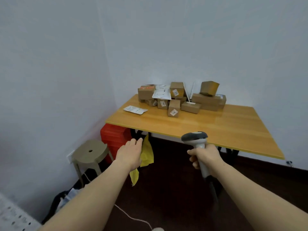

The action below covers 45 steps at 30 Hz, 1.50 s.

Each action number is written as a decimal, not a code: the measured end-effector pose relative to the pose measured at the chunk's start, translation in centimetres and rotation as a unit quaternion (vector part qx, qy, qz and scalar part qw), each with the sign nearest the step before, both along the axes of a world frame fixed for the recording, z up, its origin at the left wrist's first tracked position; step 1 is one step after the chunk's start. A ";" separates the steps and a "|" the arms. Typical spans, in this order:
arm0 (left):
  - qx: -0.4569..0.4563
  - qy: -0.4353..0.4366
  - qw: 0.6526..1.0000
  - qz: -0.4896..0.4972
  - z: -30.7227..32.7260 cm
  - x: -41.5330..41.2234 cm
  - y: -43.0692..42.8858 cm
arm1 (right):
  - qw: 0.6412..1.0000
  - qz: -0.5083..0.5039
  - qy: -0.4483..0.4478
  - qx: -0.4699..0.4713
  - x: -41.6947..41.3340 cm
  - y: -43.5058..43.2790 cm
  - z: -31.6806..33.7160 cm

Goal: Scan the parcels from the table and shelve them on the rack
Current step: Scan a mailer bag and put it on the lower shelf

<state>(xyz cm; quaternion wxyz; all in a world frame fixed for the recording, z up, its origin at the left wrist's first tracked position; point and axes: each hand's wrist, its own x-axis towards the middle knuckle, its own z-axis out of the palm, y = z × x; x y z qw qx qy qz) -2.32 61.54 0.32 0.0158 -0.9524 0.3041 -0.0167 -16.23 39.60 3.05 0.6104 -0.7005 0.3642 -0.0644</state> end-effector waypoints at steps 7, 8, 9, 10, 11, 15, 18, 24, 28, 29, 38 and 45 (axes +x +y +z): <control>-0.046 0.102 0.992 0.055 -4.9 19.1 -9.0 | 0.994 0.010 -0.066 0.086 18.2 -5.4 -1.0; -0.062 0.126 0.987 0.073 -5.9 22.3 -10.4 | 0.994 0.010 -0.067 0.090 21.7 -6.5 -1.4; -0.077 0.158 0.980 0.093 -6.7 25.1 -11.6 | 0.993 0.012 -0.065 0.098 25.0 -7.6 -1.8; -0.089 0.187 0.972 0.113 -7.4 27.5 -12.5 | 0.993 0.015 -0.056 0.107 27.9 -8.4 -2.3; -0.102 0.207 0.964 0.129 -8.1 29.9 -13.3 | 0.992 0.018 -0.048 0.119 30.6 -9.2 -2.7; -0.162 0.258 0.931 0.201 -10.1 39.1 -16.3 | 0.989 0.028 -0.013 0.145 39.2 -12.3 -5.0; -0.266 0.327 0.859 0.291 -11.4 44.5 -18.6 | 0.986 0.032 0.014 0.164 44.3 -14.3 -6.9; -0.455 0.332 0.709 0.425 -15.0 52.5 -21.4 | 0.983 0.044 0.033 0.178 50.7 -16.9 -10.9; -0.473 0.293 0.712 0.429 -17.1 55.9 -22.5 | 0.983 0.042 0.041 0.175 52.9 -18.0 -13.1; -0.458 0.285 0.724 0.430 -17.5 56.5 -22.9 | 0.983 0.042 0.043 0.176 53.3 -18.2 -13.5; -0.590 0.360 0.536 0.485 -17.8 57.3 -24.4 | 0.979 0.064 0.078 0.176 52.9 -19.0 -14.2; -0.626 0.501 0.423 0.422 -13.6 50.5 -23.1 | 0.987 0.038 0.057 0.148 50.0 -18.9 -11.2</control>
